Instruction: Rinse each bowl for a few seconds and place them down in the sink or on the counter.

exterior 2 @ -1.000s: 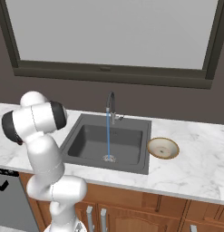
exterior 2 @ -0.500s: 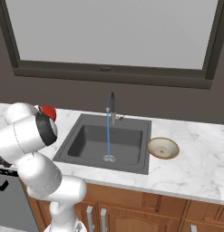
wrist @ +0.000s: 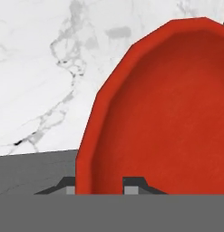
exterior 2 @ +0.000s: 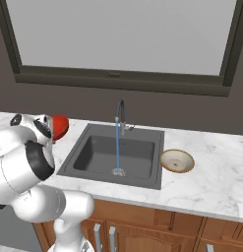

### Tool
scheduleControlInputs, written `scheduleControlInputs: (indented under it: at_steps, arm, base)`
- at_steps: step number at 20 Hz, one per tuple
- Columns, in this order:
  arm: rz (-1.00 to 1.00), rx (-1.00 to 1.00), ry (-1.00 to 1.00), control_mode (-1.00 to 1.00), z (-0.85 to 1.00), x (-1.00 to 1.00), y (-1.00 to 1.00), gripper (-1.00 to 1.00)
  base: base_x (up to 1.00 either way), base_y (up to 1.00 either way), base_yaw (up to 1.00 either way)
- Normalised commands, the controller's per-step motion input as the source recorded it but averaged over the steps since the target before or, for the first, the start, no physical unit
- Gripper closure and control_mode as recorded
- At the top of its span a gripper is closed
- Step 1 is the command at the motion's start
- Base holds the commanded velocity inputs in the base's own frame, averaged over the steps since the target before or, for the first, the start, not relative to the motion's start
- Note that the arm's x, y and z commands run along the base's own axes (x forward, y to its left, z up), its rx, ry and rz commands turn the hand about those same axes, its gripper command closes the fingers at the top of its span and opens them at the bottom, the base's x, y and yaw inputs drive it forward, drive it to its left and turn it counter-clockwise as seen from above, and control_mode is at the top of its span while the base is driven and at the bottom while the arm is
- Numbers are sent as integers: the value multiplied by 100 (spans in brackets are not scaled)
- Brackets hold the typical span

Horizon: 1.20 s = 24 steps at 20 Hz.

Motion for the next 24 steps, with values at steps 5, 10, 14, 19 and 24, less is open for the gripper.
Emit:
scheduleControlInputs:
  at_steps: [5,10,14,19,24]
  arm:
    - [-22,10,5,-100,45,-4,-25,100]
    - [-8,11,6,-100,35,-4,-23,100]
    - [-4,7,1,-100,7,-20,-17,100]
    - [-4,1,0,-100,0,-22,-13,100]
    - [-5,0,0,-100,0,-21,-16,100]
  base:
    - [0,0,0]
    - [0,0,0]
    - [0,0,0]
    - [0,0,0]
    - [0,0,0]
